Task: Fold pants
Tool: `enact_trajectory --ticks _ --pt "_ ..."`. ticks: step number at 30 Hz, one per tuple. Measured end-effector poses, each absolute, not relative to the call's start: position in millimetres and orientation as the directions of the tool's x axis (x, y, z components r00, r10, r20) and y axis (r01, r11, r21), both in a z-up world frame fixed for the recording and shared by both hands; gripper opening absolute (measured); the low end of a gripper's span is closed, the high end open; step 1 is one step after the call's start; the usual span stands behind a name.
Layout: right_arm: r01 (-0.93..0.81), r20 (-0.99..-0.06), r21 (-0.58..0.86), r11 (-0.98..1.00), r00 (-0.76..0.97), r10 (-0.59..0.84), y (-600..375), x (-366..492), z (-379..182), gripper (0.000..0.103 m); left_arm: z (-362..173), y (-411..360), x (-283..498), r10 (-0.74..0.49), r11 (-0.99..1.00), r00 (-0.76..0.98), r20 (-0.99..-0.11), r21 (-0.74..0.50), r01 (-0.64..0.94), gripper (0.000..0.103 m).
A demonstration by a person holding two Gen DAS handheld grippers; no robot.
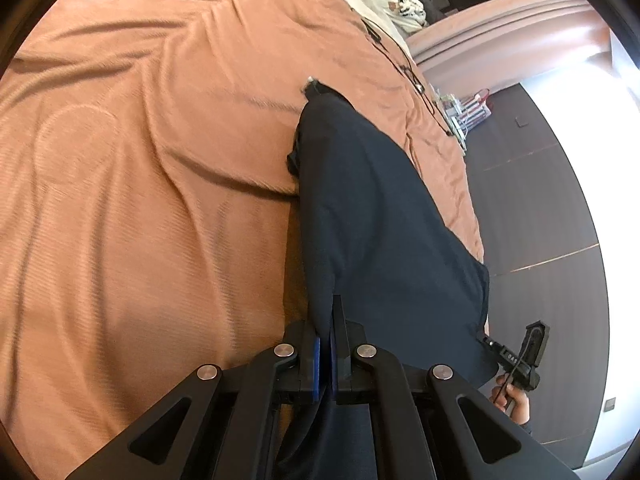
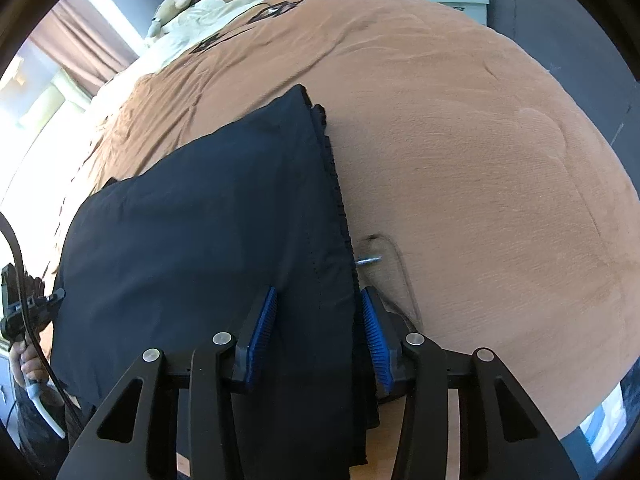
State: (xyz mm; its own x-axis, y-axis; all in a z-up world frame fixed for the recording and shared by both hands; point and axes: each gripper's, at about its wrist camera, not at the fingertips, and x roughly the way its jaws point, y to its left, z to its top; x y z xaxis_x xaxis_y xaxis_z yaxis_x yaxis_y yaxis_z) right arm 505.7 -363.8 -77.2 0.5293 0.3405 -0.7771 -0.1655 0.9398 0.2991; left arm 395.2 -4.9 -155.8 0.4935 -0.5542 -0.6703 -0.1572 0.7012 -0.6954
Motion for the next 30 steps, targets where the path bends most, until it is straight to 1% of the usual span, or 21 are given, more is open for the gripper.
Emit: enact_trajectory --ticks 3,5,7,11,13,19,30 --pt "-0.179 -0.783 0.288 0.941 0.521 0.339 -352 506 -77 0.04 -152 9 391 -0.544 0.7 0.507 -0.669 -0.695 -0.166 0.003" --pt "-0.19 -0.781 0.29 0.938 0.52 0.346 -343 505 -76 0.039 -150 20 388 -0.53 0.705 0.515 -0.674 -0.687 -0.174 0.003" --pt "-0.207 -0.777 0.294 0.933 0.517 0.359 -329 505 -75 0.036 -149 33 384 -0.517 0.707 0.524 -0.677 -0.683 -0.184 0.003" --pt "-0.225 -0.776 0.301 0.927 0.507 0.375 -307 508 -78 0.035 -145 58 377 -0.498 0.712 0.532 -0.685 -0.673 -0.2 0.003" --pt "-0.242 -0.772 0.309 0.92 0.501 0.391 -293 509 -80 0.033 -143 70 372 -0.486 0.716 0.538 -0.689 -0.667 -0.207 0.003" --pt "-0.277 -0.766 0.326 0.904 0.483 0.424 -252 514 -86 0.033 -138 113 360 -0.451 0.719 0.559 -0.696 -0.654 -0.235 0.003" --pt "-0.355 -0.773 0.315 0.88 0.441 0.455 -164 525 -97 0.033 -138 191 326 -0.377 0.713 0.58 -0.722 -0.626 -0.316 0.003"
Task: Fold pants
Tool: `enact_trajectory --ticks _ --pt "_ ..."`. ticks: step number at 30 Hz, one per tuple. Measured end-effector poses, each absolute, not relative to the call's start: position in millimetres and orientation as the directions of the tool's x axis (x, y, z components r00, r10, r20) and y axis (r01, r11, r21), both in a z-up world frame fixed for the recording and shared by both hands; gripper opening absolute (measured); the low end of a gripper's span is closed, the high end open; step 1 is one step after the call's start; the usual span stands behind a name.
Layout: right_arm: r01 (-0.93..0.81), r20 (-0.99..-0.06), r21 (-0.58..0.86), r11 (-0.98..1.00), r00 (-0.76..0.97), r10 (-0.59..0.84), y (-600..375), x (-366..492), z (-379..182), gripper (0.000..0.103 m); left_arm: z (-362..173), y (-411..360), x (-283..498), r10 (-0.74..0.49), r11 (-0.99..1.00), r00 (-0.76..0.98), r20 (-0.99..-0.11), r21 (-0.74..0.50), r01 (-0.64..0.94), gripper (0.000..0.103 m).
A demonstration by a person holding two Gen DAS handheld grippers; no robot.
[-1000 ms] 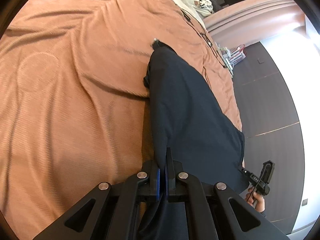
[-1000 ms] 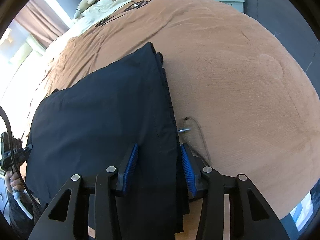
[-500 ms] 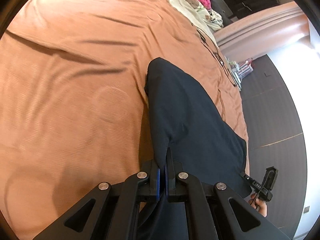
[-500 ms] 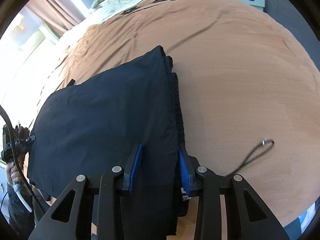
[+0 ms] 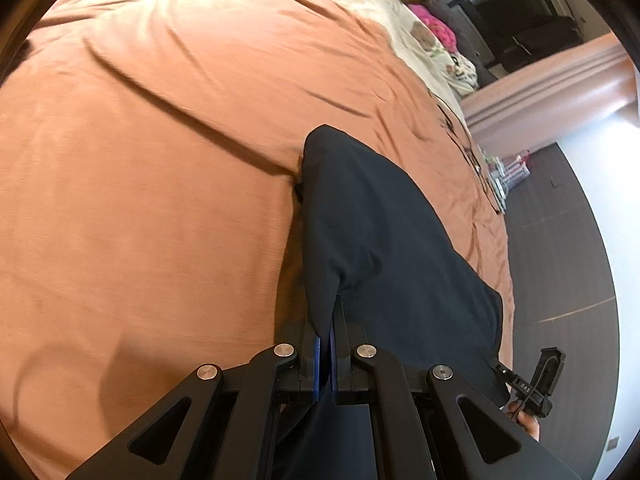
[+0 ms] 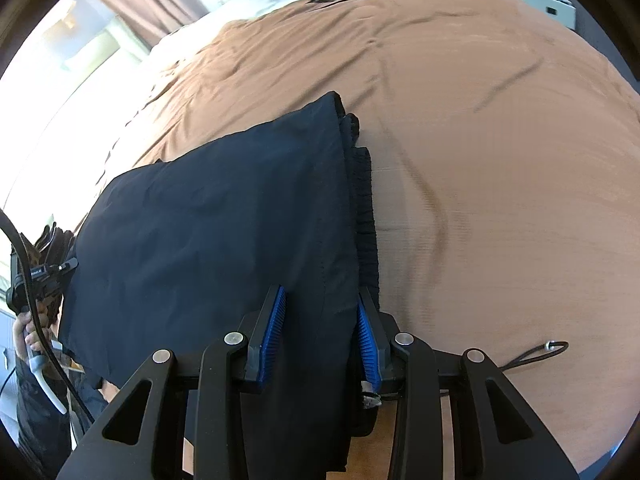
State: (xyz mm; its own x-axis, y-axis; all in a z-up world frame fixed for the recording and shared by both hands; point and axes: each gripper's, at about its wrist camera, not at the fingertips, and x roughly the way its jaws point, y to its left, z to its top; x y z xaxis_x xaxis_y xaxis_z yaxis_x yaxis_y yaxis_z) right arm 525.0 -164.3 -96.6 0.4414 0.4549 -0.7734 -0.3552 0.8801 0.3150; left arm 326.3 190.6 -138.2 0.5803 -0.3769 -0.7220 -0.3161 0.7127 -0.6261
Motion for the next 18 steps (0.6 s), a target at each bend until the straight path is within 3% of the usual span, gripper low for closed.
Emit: enact_trajectory --ticks 12,18 --pt "-0.41 -0.777 0.328 0.851 0.395 0.489 -101 529 -110 0.033 -141 245 311 -0.323 0.725 0.566 -0.759 -0.583 -0.368 0.003" --pt "-0.379 -0.788 0.297 0.876 0.42 0.449 -95 526 -115 0.033 -152 246 304 -0.305 0.73 0.522 -0.797 -0.547 -0.409 0.012"
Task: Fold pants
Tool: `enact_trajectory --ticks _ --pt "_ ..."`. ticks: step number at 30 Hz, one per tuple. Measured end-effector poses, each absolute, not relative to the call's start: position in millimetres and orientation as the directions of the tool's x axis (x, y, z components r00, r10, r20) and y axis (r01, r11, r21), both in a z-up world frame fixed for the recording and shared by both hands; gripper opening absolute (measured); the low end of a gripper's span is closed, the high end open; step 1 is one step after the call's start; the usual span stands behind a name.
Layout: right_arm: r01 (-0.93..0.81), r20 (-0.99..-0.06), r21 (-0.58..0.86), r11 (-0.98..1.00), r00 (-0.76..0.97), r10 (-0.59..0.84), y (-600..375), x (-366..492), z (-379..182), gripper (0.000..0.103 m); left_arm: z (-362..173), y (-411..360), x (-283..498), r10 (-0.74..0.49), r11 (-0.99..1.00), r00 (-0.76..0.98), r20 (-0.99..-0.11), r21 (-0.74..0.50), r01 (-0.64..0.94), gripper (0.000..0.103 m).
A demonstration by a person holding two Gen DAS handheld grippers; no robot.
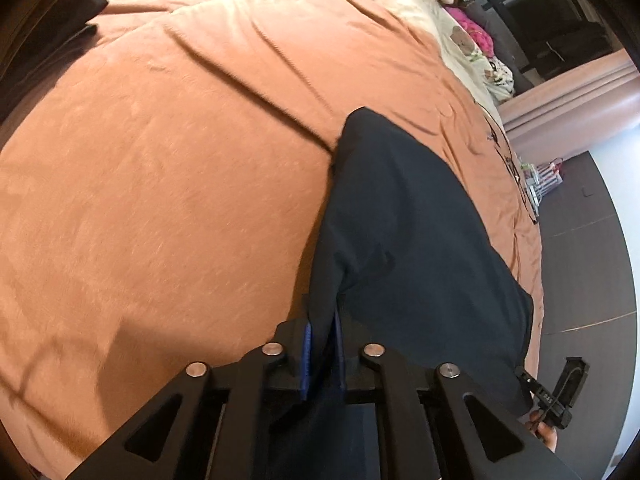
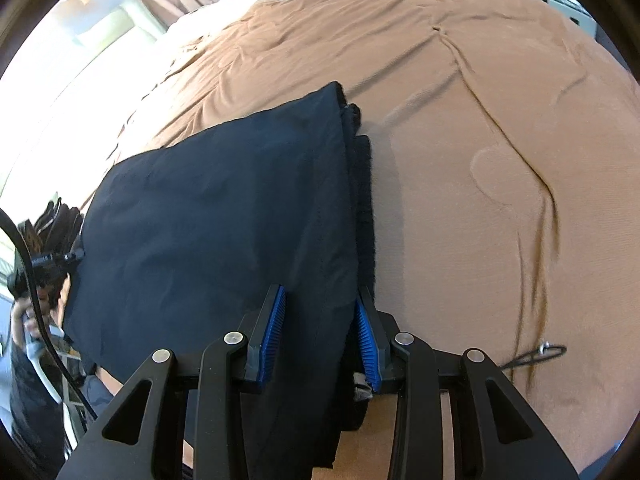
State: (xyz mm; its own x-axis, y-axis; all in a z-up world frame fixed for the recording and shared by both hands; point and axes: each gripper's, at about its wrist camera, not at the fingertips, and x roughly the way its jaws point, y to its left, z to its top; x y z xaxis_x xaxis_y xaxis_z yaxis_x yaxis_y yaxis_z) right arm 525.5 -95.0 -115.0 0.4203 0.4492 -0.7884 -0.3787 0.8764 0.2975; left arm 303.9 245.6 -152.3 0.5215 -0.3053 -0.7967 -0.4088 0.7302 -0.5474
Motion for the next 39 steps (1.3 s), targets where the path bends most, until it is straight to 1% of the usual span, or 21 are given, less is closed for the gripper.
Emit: enact_trajectory --ticks 2,3,4,6,13,20,22,27,30,39 --pt "-0.376 -0.787 0.295 0.878 0.426 0.446 -98 522 -115 0.033 -154 245 297 -0.303 0.729 0.515 -0.802 -0.543 -0.417 0.016" --pt "-0.383 -0.789 0.281 0.88 0.43 0.439 -98 521 -112 0.033 -155 246 294 -0.303 0.728 0.515 -0.802 -0.544 -0.418 0.019" --pt "-0.389 -0.79 0.269 0.881 0.435 0.433 -98 519 -112 0.033 -155 246 288 -0.302 0.724 0.518 -0.8 -0.546 -0.421 0.025" --pt "-0.397 -0.789 0.252 0.882 0.443 0.425 -98 515 -111 0.033 -153 247 279 -0.302 0.721 0.525 -0.796 -0.551 -0.421 0.031" --pt "-0.41 -0.783 0.238 0.88 0.455 0.424 -106 494 -108 0.033 -155 245 242 -0.303 0.698 0.543 -0.783 -0.57 -0.434 0.041" --pt "-0.41 -0.78 0.262 0.874 0.443 0.442 -118 490 -111 0.033 -161 242 211 -0.332 0.642 0.564 -0.756 -0.619 -0.452 0.045" --pt "-0.411 -0.778 0.269 0.871 0.441 0.448 -119 491 -111 0.033 -161 240 203 -0.34 0.623 0.576 -0.743 -0.637 -0.454 0.051" --pt "-0.415 -0.774 0.279 0.866 0.436 0.459 -122 491 -114 0.033 -164 236 188 -0.374 0.567 0.609 -0.699 -0.692 -0.446 0.058" --pt "-0.417 -0.77 0.293 0.861 0.431 0.471 -124 492 -115 0.033 -171 235 184 -0.397 0.515 0.63 -0.667 -0.73 -0.449 0.058" --pt "-0.403 -0.749 0.354 0.844 0.419 0.514 -131 493 -124 0.033 -182 238 179 -0.396 0.403 0.706 -0.587 -0.802 -0.441 0.058"
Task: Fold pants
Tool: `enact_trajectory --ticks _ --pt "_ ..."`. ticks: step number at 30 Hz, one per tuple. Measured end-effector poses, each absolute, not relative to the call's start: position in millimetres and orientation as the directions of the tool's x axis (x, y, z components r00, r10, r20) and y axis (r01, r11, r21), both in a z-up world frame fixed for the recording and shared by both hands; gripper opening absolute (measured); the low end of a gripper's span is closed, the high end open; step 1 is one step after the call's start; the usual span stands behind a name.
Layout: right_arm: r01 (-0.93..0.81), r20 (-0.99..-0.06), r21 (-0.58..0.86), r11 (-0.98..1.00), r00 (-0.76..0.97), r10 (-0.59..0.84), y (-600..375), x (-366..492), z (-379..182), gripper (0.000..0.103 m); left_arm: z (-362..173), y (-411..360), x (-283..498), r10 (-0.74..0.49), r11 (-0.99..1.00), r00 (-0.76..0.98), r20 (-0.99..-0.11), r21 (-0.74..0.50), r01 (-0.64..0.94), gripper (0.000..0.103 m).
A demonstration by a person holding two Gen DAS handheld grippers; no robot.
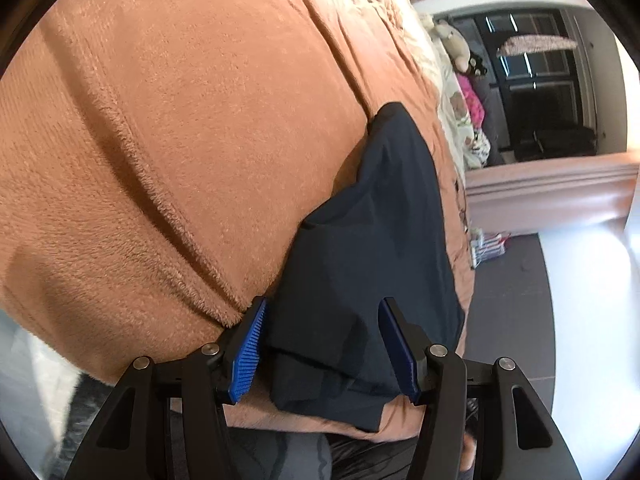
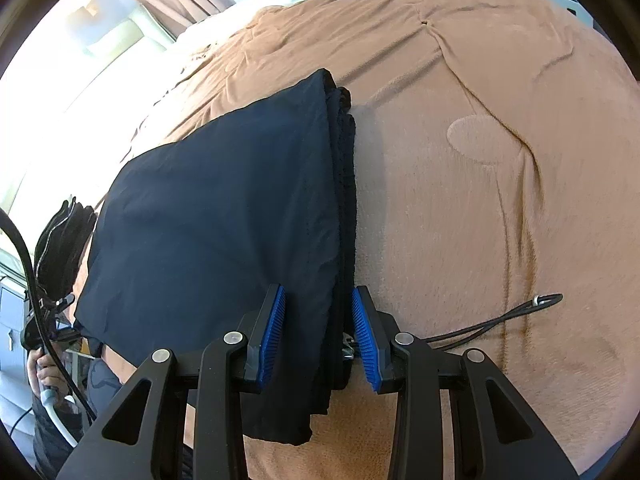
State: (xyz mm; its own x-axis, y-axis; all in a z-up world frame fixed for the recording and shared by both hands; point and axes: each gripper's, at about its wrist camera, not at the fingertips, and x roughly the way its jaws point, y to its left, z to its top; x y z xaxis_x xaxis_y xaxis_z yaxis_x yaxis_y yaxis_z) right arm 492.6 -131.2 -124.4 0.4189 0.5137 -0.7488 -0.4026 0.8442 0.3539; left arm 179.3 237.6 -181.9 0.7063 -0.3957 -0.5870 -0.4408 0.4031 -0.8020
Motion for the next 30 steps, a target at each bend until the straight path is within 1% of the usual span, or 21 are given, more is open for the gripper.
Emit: enact_trajectory --ticks 3,5,6,7,8,9,10,15,18,21,25,30 --pt "-0.396 -0.742 0.362 0.844 0.425 0.518 -132 492 -127 0.033 -183 234 179 -0.38 0.386 0.725 -0.575 -0.811 -0.44 0.057" --pt "-0.393 -0.741 0.364 0.845 0.427 0.518 -132 491 -128 0.033 -183 230 177 -0.361 0.383 0.732 -0.578 -0.807 -0.449 0.05" --pt "-0.391 -0.74 0.365 0.845 0.428 0.518 -132 491 -128 0.033 -184 229 174 -0.355 0.375 0.734 -0.579 -0.807 -0.456 0.042" --pt "-0.39 -0.74 0.365 0.846 0.429 0.517 -131 490 -128 0.033 -187 229 171 -0.352 0.363 0.737 -0.577 -0.81 -0.46 0.029" --pt "-0.391 -0.74 0.362 0.846 0.431 0.516 -131 490 -128 0.033 -191 228 169 -0.351 0.351 0.738 -0.577 -0.811 -0.468 0.022" --pt "-0.393 -0.741 0.358 0.847 0.433 0.514 -130 490 -127 0.033 -195 227 168 -0.35 0.344 0.736 -0.579 -0.81 -0.474 0.012" --pt "-0.394 -0.742 0.354 0.848 0.434 0.511 -129 489 -127 0.033 -197 225 167 -0.349 0.342 0.737 -0.578 -0.811 -0.474 0.009" --pt "-0.391 -0.737 0.341 0.855 0.453 0.501 -130 485 -120 0.033 -188 220 162 -0.325 0.367 0.743 -0.585 -0.802 -0.47 0.007" --pt "-0.383 -0.715 0.327 0.864 0.497 0.491 -137 473 -103 0.033 -183 219 164 -0.316 0.397 0.737 -0.597 -0.789 -0.469 0.007" --pt "-0.381 -0.684 0.256 0.888 0.578 0.445 -136 454 -79 0.034 -182 218 168 -0.308 0.422 0.727 -0.614 -0.773 -0.474 0.007" --pt "-0.394 -0.655 0.208 0.895 0.624 0.427 -124 437 -58 0.034 -181 216 172 -0.296 0.449 0.72 -0.628 -0.757 -0.476 0.008" --pt "-0.475 -0.61 0.188 0.86 0.63 0.481 -90 412 -42 0.034 -182 214 173 -0.293 0.462 0.713 -0.637 -0.747 -0.478 0.008"
